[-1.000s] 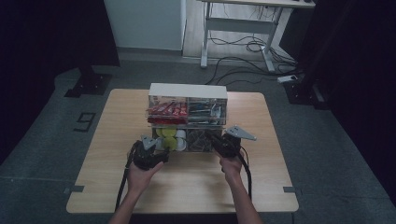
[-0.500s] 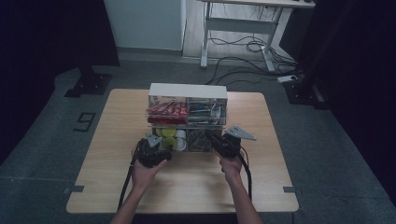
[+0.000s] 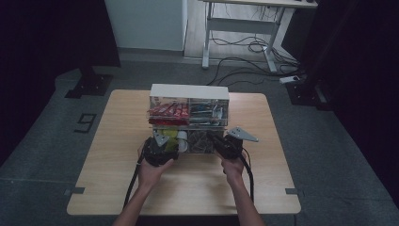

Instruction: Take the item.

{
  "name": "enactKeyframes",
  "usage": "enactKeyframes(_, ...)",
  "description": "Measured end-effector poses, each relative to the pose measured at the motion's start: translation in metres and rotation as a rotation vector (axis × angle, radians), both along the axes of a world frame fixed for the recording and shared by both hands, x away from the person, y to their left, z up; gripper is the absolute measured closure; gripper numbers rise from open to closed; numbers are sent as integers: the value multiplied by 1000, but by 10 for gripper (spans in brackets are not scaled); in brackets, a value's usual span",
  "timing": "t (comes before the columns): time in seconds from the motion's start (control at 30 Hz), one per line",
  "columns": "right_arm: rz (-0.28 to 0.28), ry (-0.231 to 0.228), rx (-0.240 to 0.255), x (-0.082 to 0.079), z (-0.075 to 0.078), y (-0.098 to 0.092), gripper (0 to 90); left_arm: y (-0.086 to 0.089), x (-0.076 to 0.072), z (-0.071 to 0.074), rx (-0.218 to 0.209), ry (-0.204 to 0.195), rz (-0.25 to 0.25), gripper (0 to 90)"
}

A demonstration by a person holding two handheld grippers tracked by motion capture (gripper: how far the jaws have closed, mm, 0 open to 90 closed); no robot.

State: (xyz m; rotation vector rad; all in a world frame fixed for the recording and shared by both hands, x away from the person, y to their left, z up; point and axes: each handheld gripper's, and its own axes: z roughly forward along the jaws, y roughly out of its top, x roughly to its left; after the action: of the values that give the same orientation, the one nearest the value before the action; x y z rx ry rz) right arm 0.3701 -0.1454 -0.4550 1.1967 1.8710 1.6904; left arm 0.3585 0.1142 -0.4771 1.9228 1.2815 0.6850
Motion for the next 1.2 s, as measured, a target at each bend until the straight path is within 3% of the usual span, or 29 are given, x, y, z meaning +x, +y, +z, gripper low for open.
enactKeyframes(0.37,-1,-1,5,0,-1,0,874,-9,3,-6,42,0,-6,267)
enactKeyframes(0.57,-2,-1,6,0,-1,0,874,-11,-1,-9,59,-27,-22,335)
enactKeyframes(0.63,-2,-2,6,0,-1,0,874,-11,-3,-10,54,-35,-29,386)
enactKeyframes(0.93,-2,-3,7,0,-1,0,876,-10,-4,-8,53,-34,-35,407)
enactKeyframes(1.0,-3,-4,7,0,-1,0,876,-9,-7,-6,53,-50,-25,419)
enactKeyframes(1.03,-3,-4,7,0,-1,0,876,-7,-9,-3,46,-72,-19,507)
enactKeyframes(1.07,-3,-4,8,0,-1,0,877,-6,-9,-1,24,-68,-23,538)
enactKeyframes(1.2,-5,-4,9,0,-1,0,877,-5,-7,-1,25,-56,-29,550)
